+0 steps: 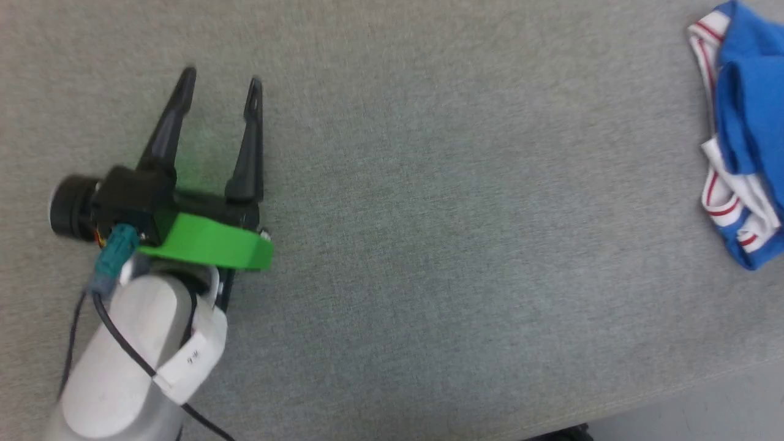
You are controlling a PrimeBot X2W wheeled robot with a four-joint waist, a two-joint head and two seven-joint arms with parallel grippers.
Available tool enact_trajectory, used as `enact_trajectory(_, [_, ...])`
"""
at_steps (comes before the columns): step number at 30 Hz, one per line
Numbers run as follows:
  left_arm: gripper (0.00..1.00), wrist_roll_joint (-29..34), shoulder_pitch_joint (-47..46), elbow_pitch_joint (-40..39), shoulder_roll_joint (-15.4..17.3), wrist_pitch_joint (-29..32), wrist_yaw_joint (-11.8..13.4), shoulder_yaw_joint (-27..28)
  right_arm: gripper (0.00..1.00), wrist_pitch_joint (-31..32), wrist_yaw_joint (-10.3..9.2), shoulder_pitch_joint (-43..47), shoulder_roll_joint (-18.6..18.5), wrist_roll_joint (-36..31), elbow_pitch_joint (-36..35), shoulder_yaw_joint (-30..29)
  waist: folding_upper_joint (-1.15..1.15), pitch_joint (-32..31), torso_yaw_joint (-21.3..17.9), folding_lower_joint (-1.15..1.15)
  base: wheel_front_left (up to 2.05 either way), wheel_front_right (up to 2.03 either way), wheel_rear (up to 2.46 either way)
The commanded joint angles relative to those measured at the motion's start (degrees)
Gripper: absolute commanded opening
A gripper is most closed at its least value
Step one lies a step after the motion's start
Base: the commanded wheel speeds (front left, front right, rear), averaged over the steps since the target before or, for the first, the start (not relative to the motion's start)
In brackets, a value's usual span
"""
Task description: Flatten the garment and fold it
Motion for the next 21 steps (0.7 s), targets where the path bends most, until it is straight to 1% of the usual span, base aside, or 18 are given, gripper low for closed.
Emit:
enact_trajectory(1, [1.00, -0.7, 1.8, 0.7, -0.3, -0.6, 0.6, 0.3, 1.00, -1.3, -0.10, 1.8, 0.1, -1.6, -0.1, -0.3, 0.69, -6.1, -0.7, -0.01, 0.00, 0.00, 0.00])
enact_trajectory(6, [1.00, -2.6, 6.7, 2.2, -1.1, -1.9, 2.0, 1.4, 1.00, -4.9, -0.10, 5.4, 0.7, -2.8, 0.6, -0.4, 0.69, -13.2, -0.7, -0.01, 0.00, 0.00, 0.00])
enact_trajectory(8, [1.00, -3.4, 8.9, 2.7, -1.5, -2.3, 2.6, 2.0, 1.00, -6.4, -0.10, 7.4, 1.3, -1.9, 0.9, 0.5, 0.69, -16.1, -0.6, -0.01, 0.00, 0.00, 0.00])
enact_trajectory(11, [1.00, -4.6, 12.7, 3.3, -2.1, -2.9, 3.7, 2.8, 1.00, -7.7, -0.10, 11.7, 3.0, 0.2, -0.6, 2.0, 0.69, -20.2, -0.1, -0.01, 0.00, 0.00, 0.00])
enact_trajectory(16, [1.00, -6.2, 18.1, 4.0, -2.9, -3.5, 5.1, 3.9, 1.00, -8.2, -0.10, 20.6, 6.8, 3.7, -6.7, 4.4, 0.69, -25.1, 1.0, -0.01, 0.00, 0.00, 0.00])
enact_trajectory(21, [1.00, -7.4, 22.2, 5.5, -3.1, -3.7, 5.7, 4.4, 1.00, -6.8, -0.10, 29.4, 11.7, 7.2, -15.8, 5.7, 0.69, -28.5, 2.6, -0.01, 0.00, 0.00, 0.00])
